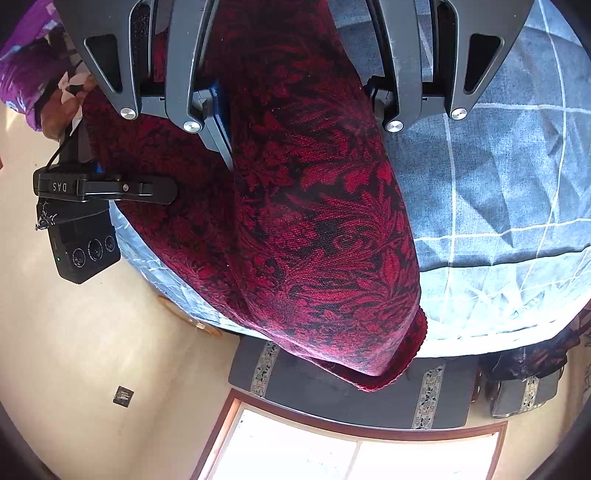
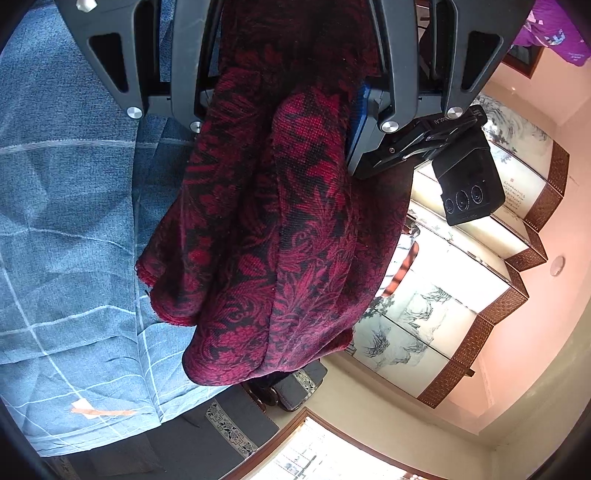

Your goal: Fold small clothes

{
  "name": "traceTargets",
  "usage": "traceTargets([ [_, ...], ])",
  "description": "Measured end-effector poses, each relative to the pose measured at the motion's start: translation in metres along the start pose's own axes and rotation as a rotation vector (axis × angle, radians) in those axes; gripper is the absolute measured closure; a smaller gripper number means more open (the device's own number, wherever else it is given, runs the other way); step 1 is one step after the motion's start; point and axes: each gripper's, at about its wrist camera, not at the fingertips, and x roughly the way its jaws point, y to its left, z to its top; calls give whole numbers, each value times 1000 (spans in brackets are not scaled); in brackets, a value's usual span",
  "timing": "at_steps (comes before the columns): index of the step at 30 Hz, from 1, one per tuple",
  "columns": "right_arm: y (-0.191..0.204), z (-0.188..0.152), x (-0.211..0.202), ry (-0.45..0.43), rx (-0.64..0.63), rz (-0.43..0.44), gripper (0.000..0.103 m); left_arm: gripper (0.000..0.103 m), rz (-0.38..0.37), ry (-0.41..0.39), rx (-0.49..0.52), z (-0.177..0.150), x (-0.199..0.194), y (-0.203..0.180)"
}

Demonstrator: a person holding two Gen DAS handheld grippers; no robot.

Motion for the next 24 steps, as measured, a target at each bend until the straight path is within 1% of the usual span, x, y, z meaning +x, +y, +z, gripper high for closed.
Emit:
traceTargets([
  [6,-5,-3,1,1,10,-13,56,49,30,5,23,-1,3,-8],
  [14,-2,-5,6,7,-20,-60,56,47,69,3,31,-6,8,-14],
  [16,-2,-6,8,7,-27,-70,54,47,87,-2,43,-8,9,-16],
  [19,-4,-6,9,6,-22,-75,52,45,111,-16,46,-11,10,-18],
  [24,-4,-7,12,5,-20,-88,47,37,157,-48,34,-16,9,-19],
])
